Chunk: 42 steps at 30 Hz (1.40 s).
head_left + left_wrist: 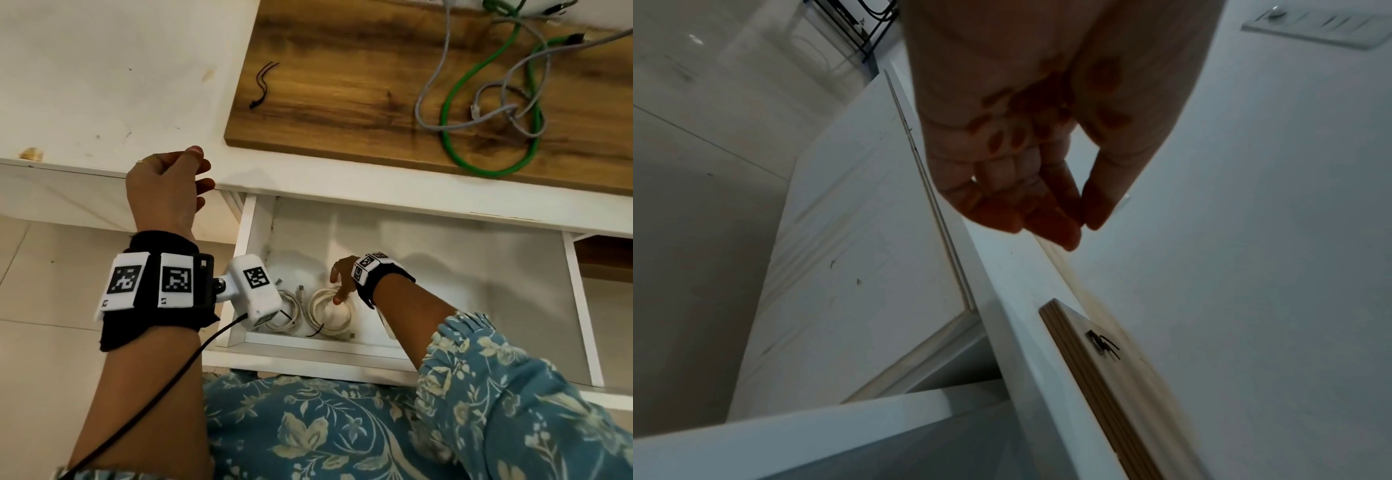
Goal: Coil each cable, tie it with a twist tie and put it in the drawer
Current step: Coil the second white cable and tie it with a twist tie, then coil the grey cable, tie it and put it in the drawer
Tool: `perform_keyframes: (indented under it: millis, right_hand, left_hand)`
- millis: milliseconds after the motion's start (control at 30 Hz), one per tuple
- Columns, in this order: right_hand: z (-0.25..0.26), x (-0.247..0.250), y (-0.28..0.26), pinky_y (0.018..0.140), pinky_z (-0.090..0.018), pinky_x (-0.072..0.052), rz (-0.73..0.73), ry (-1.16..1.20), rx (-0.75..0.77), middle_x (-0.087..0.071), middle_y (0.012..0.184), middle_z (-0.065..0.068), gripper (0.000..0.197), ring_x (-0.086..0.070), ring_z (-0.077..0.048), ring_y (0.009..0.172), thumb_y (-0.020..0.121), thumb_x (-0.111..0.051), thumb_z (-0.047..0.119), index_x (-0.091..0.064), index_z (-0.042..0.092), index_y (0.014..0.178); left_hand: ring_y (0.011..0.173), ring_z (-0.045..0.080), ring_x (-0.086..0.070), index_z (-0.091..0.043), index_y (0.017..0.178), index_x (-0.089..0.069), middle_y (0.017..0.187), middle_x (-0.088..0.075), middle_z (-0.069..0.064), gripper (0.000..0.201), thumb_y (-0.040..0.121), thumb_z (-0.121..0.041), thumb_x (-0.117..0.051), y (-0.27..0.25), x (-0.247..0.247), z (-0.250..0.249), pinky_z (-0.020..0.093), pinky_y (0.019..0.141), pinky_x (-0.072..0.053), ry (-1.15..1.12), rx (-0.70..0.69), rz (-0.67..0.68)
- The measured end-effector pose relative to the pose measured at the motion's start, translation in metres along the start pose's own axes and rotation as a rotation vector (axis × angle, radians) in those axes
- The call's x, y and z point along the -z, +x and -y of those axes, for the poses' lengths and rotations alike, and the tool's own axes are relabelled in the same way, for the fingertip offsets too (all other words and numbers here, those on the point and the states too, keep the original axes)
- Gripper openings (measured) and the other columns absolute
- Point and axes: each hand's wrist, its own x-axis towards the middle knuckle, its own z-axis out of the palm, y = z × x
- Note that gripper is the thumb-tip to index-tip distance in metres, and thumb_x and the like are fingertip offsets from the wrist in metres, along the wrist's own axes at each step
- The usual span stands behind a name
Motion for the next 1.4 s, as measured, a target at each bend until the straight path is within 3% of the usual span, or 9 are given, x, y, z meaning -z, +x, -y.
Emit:
perform_keyframes:
  millis: [233,400,633,800,900,1000,1067,1167,1400]
  right_hand:
    - [-0.005,0.039,-0.053,0.089,-0.037,-0.051,-0.086,0.141,-0.008,-0.061,0.104,-0.004,0.047,-0.061,-0.024,0.105,0.084,-0.065,0.045,-0.057,0.017,0.121]
    - [-0.001,0.06,-0.107,0.081,-0.034,-0.053,-0.125,0.091,0.059,-0.06,0.112,-0.005,0.042,-0.063,-0.024,0.08,0.09,-0.059,0.041,-0.057,0.015,0.123]
    - [-0.014,0.086,-0.208,0.067,-0.017,-0.043,-0.257,0.153,0.175,-0.064,0.111,0.002,0.033,-0.057,-0.012,0.087,0.091,-0.057,0.04,-0.063,0.02,0.117]
    - [-0.05,0.116,-0.26,0.059,-0.024,-0.044,-0.696,0.277,0.044,-0.066,0.072,0.002,0.033,-0.063,-0.015,0.068,0.089,-0.058,0.044,-0.064,0.013,0.08]
    - [-0.068,0.129,-0.267,0.069,-0.033,-0.045,-1.214,0.278,-0.082,-0.059,0.096,-0.007,0.024,-0.057,-0.022,0.079,0.086,-0.065,0.036,-0.058,0.013,0.089]
    - [-0.077,0.138,-0.253,0.095,-0.04,-0.047,-1.313,0.201,-0.012,-0.034,0.139,-0.011,0.039,-0.058,-0.025,0.103,0.088,-0.062,0.019,-0.053,0.013,0.125]
    - [-0.083,0.14,-0.236,0.1,-0.042,-0.044,-1.19,0.08,-0.02,-0.03,0.147,-0.013,0.038,-0.053,-0.028,0.116,0.093,-0.054,0.015,-0.052,0.009,0.131]
    - [-0.084,0.133,-0.222,0.091,-0.04,-0.046,-1.105,0.112,-0.081,-0.05,0.126,-0.016,0.027,-0.055,-0.035,0.11,0.096,-0.05,0.014,-0.063,0.001,0.116]
    - [-0.045,0.082,-0.229,0.075,-0.031,-0.055,-1.539,0.197,0.312,-0.065,0.103,-0.012,0.02,-0.064,-0.022,0.087,0.084,-0.059,0.009,-0.072,0.004,0.099]
  left_hand:
    - [0.063,0.002,-0.063,-0.026,0.084,-0.063,0.087,-0.072,-0.009,0.006,0.087,-0.031,-0.062,-0.004,-0.001,-0.003,0.019,0.062,-0.048,-0.021,-0.002,0.003]
    - [0.064,0.002,-0.064,-0.024,0.086,-0.063,0.089,-0.072,-0.008,0.007,0.087,-0.031,-0.063,-0.007,-0.011,-0.008,0.02,0.063,-0.047,-0.046,-0.023,0.018]
    - [0.058,0.003,-0.063,-0.022,0.079,-0.065,0.091,-0.071,0.0,0.007,0.085,-0.022,-0.062,-0.025,-0.039,-0.013,0.022,0.065,-0.047,0.044,-0.171,0.133]
    - [0.07,0.012,-0.066,-0.009,0.096,-0.066,0.09,-0.068,-0.001,0.02,0.088,-0.027,-0.061,-0.039,-0.062,-0.01,0.019,0.069,-0.046,0.202,-0.306,0.171]
    - [0.079,0.017,-0.065,-0.013,0.095,-0.063,0.091,-0.066,0.0,0.015,0.089,-0.027,-0.062,-0.058,-0.083,-0.009,0.013,0.067,-0.043,0.276,-0.4,0.22]
    - [0.074,0.005,-0.057,-0.012,0.104,-0.06,0.099,-0.063,0.0,0.016,0.091,-0.022,-0.06,-0.081,-0.105,-0.006,0.008,0.06,-0.04,0.376,-0.474,0.327]
    - [0.083,0.009,-0.057,-0.01,0.118,-0.055,0.116,-0.057,0.004,0.029,0.091,-0.02,-0.059,-0.093,-0.117,-0.001,0.017,0.071,-0.043,0.441,-0.512,0.417]
    - [0.111,0.02,-0.053,-0.006,0.133,-0.043,0.134,-0.042,0.008,0.048,0.09,-0.017,-0.06,-0.104,-0.128,0.008,0.024,0.089,-0.04,0.541,-0.547,0.55]
    - [0.142,0.02,-0.022,-0.01,0.146,-0.028,0.152,-0.029,0.005,0.068,0.088,-0.018,-0.063,-0.113,-0.141,0.021,0.03,0.113,-0.023,0.664,-0.762,0.789]
